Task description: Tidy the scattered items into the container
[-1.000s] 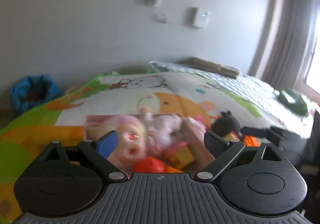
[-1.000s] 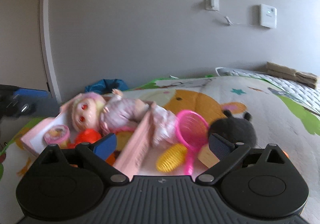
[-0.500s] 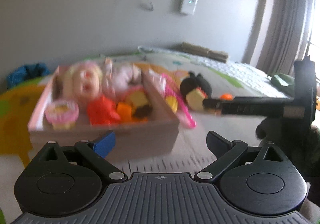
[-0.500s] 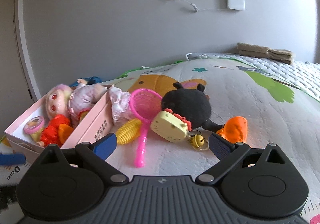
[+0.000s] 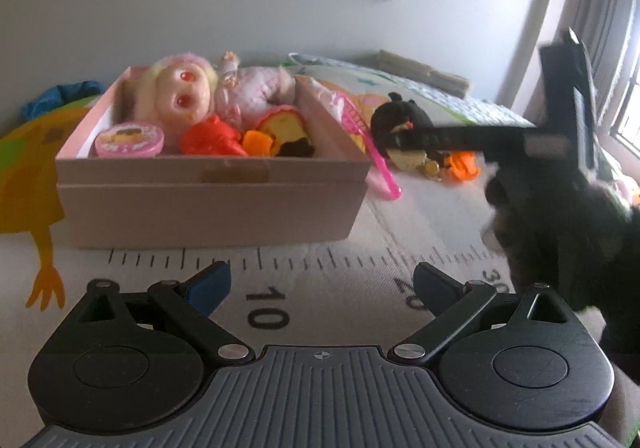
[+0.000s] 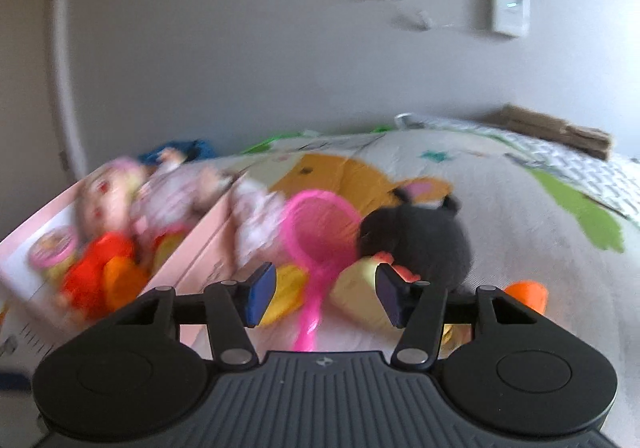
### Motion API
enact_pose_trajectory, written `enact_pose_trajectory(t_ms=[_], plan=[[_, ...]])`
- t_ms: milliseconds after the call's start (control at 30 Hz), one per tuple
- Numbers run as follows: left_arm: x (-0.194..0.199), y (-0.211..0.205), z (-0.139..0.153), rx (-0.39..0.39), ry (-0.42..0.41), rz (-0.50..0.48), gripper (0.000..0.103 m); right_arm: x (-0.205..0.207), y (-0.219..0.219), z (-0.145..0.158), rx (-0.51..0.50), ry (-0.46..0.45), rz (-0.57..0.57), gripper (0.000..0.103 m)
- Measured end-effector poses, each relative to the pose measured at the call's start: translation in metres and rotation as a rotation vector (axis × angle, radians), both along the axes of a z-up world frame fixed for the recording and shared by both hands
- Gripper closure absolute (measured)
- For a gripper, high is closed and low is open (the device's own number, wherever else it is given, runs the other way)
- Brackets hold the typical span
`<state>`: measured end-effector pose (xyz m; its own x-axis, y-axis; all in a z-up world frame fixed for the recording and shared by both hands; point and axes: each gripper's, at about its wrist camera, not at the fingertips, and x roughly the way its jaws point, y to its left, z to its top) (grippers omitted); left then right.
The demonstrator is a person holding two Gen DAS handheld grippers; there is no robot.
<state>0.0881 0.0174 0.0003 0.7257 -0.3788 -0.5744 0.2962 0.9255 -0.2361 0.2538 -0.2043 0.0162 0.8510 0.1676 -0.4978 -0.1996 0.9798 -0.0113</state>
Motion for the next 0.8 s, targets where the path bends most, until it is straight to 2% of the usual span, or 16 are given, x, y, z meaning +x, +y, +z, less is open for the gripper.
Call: enact_pose_trajectory(t_ms=[67,133,267,333,433,500,533,600,633,667,700,733,800], plan=[[-0.003,0.002,-0.002,-0.004,0.008,-0.011,0.003,0.009,-0.008,0.002,0.009,-0.011,-0.053,0.037],[-0.002,0.004,-0.002,-0.023,0.023,-0.022,0.003,0.015,-0.021,0.003,0.021,-0.019,-0.097,0.036],[0.009,0.01,0.019,-0.112,0.038,-0.073,0.003,0.019,-0.055,0.006,0.052,-0.037,-0.19,0.026],[0.022,0.003,0.039,-0.108,-0.015,-0.093,0.003,0.019,-0.074,0.004,0.074,-0.034,-0.234,0.026],[0.047,-0.023,0.07,-0.036,-0.139,-0.137,0.003,0.021,-0.103,0.0,0.132,-0.001,-0.257,0.026],[0.073,-0.046,0.082,-0.027,-0.162,-0.206,0.003,0.024,-0.118,-0.003,0.177,0.026,-0.259,0.027],[0.088,-0.057,0.084,-0.033,-0.141,-0.227,0.003,0.025,-0.126,-0.004,0.203,0.039,-0.263,0.028],[0.127,-0.077,0.085,-0.049,-0.073,-0.226,0.003,0.027,-0.137,-0.006,0.252,0.06,-0.265,0.043],[0.14,-0.084,0.083,-0.049,-0.056,-0.217,0.007,0.029,-0.142,-0.007,0.282,0.075,-0.263,0.044],[0.158,-0.093,0.082,-0.037,-0.038,-0.189,0.029,0.031,-0.148,-0.008,0.315,0.087,-0.263,0.044],[0.17,-0.099,0.08,-0.017,-0.015,-0.164,0.043,0.034,-0.151,-0.009,0.343,0.093,-0.263,0.044],[0.186,-0.103,0.076,-0.004,0.026,-0.129,0.048,0.038,-0.155,-0.009,0.371,0.095,-0.258,0.043],[0.208,-0.103,0.068,-0.023,0.079,-0.07,0.029,0.047,-0.157,-0.009,0.411,0.107,-0.242,0.041]])
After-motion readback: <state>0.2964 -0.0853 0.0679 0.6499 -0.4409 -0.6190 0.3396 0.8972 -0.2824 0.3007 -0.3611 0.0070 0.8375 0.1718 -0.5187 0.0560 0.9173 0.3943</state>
